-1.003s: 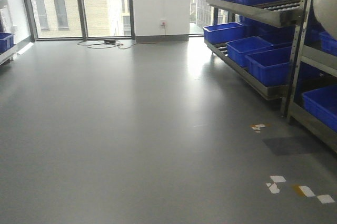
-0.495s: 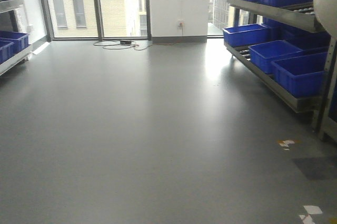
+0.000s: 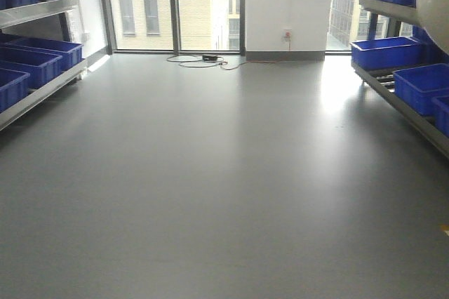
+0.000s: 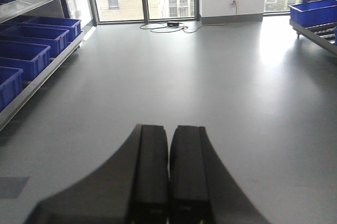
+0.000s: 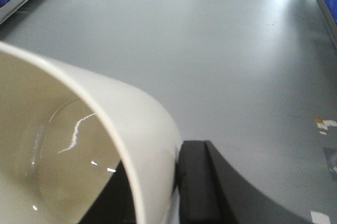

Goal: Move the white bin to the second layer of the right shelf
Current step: 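Turn the base along the crate shelving toward the windows, then drive across the open floor toward the roller shelf with blue crates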

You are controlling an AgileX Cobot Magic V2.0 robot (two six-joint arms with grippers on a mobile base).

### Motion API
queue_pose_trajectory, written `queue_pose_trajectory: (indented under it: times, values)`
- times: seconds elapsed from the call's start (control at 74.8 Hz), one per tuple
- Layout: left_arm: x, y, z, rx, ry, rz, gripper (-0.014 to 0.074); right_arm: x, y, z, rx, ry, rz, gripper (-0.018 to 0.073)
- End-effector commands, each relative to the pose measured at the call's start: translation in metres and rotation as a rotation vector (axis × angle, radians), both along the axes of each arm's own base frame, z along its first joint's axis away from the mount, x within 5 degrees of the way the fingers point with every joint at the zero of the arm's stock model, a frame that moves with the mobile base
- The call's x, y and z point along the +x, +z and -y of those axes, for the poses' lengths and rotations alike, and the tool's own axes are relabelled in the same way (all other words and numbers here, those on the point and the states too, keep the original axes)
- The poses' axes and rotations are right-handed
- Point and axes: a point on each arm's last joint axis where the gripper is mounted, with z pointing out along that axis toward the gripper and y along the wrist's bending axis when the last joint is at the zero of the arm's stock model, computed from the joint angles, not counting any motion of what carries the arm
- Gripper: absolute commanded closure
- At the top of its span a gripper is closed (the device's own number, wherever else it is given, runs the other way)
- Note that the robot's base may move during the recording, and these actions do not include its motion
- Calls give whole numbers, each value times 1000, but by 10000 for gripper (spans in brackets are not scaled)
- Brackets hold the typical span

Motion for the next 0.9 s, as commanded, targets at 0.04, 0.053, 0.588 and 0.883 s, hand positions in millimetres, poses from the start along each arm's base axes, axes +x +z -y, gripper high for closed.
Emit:
queue_pose_trajectory:
  times: [0.04,0.053,0.588,0.883]
  values:
    - [1,-4,0,-11,-4,64,512,1,19,1,13,-14,127,503]
    - [1,-4,0,-11,-4,64,512,1,19,1,13,-14,127,503]
    - [1,-4,0,-11,-4,64,512,1,19,1,13,-14,127,503]
    - [1,-4,0,-11,-4,64,512,1,19,1,13,-14,127,503]
